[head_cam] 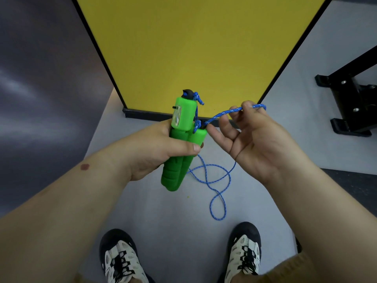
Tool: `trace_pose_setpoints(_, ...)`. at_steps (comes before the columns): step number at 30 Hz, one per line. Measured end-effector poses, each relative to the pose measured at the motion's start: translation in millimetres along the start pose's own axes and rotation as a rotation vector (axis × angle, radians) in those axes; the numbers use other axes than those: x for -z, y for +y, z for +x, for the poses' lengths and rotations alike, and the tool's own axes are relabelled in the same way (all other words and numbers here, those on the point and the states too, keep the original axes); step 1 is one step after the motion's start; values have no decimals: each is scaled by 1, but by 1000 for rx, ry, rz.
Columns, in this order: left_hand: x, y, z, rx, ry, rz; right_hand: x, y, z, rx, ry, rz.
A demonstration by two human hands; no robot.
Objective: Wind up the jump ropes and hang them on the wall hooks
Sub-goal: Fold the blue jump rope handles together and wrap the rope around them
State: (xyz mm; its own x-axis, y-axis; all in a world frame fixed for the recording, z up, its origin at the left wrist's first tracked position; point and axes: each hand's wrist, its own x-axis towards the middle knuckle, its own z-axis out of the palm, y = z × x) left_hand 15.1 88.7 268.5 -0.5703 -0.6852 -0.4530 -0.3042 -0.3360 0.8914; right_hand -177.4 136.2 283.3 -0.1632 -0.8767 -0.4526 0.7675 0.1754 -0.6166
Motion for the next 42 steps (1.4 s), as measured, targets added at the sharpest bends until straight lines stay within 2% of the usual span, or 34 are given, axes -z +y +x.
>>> trace_pose_setpoints(6,-3,1,-1,20,0,120,2,-5,3,-3,31,61)
trace_pose_setpoints(9,-2,1,1,-64,134,458,3,-9,3,-27,89,1)
trace_pose_setpoints(12,0,-3,2,-140,277,834,9,-7,5,-73,245,-308)
trace_pose_setpoints(15,2,-7,4,-194,406,1145,13,0,5,-65,381,-845)
trace_pose_setpoints(17,0,-9,5,-233,469,1291,14,5,2,-31,363,-1142)
trace_pose_setpoints(19,-3,-11,4,-289,516,1373,12,7,-3,8,274,-1239)
trace_pose_setpoints(23,-6,-13,4,-373,557,1437,7,13,-6,48,88,-1183)
trace_pose_setpoints(27,-9,-16,8,-434,577,1482,8,11,-3,-82,45,-968)
trace_pose_setpoints(30,-12,-17,8,-470,591,1490,10,13,-1,-122,56,-808)
trace_pose_setpoints(35,-13,-17,9,-438,637,1469,8,9,4,-3,199,-530)
trace_pose_setpoints(37,-10,-16,8,-431,652,1474,15,7,7,-6,284,-579)
trace_pose_setpoints(39,-9,-16,7,-438,641,1490,19,8,6,32,351,-825)
trace_pose_setpoints(40,-10,-15,7,-443,629,1496,17,9,3,90,338,-917)
trace_pose_setpoints(42,-13,-15,7,-461,601,1490,11,9,-2,212,200,-968)
